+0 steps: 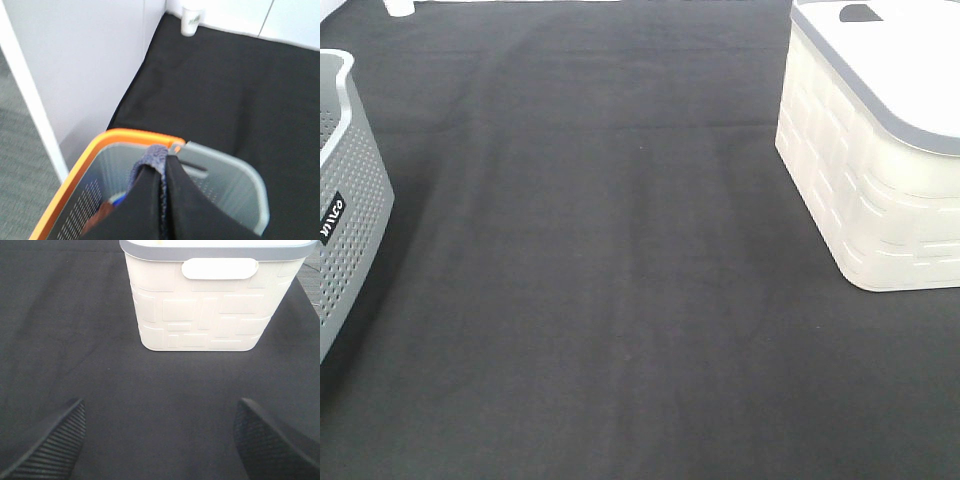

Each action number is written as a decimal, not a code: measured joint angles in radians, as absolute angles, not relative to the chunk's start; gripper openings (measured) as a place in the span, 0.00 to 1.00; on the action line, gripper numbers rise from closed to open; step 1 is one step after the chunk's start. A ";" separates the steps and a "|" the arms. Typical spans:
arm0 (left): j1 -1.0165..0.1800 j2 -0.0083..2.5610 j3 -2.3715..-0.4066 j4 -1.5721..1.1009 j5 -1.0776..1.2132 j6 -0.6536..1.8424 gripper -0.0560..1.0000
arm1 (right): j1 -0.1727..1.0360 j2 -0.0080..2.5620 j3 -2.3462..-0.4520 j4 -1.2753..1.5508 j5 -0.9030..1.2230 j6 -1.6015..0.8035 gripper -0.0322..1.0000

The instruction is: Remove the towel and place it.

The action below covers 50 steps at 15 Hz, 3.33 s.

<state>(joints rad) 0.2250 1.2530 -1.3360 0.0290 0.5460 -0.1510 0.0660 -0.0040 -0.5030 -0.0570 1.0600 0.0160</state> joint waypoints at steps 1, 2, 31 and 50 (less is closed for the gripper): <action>0.225 1.251 -1.377 -0.031 0.545 -0.108 0.05 | 0.066 -0.004 -0.503 -0.057 1.060 0.016 0.80; 0.224 1.251 -1.423 -0.087 0.545 -0.053 0.05 | 0.066 -0.004 -0.503 -0.057 1.060 0.016 0.80; -0.266 1.725 -2.044 -0.477 0.934 0.576 0.05 | 0.066 -0.004 -0.503 0.030 1.060 0.008 0.80; -0.479 1.798 -2.044 -0.158 0.993 0.340 0.05 | 0.066 0.594 -0.511 1.166 0.651 -1.312 0.73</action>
